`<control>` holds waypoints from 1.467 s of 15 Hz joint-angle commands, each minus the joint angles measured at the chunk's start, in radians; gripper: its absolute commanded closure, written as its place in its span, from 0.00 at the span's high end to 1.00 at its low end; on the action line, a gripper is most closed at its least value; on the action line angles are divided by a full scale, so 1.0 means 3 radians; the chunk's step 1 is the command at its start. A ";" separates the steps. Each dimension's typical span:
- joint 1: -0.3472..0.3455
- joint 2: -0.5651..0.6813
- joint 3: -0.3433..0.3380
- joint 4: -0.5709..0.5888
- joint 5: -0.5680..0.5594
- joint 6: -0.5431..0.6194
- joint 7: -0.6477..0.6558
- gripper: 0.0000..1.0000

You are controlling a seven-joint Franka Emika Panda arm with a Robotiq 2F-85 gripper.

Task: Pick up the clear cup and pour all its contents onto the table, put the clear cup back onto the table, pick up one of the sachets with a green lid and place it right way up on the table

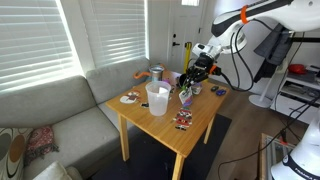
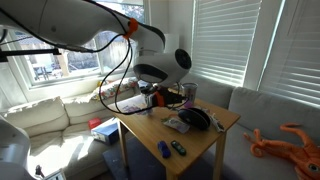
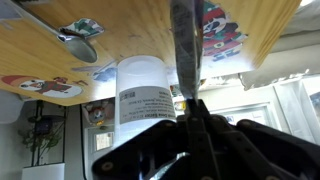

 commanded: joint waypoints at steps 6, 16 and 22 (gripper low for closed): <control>-0.0117 0.0010 -0.0076 -0.0192 0.0382 -0.0045 -0.0368 0.00; -0.0176 -0.0003 -0.0097 -0.0325 0.0535 -0.0082 -0.0597 0.00; -0.0228 -0.0012 -0.0122 -0.0383 0.0502 -0.0072 -0.0539 0.27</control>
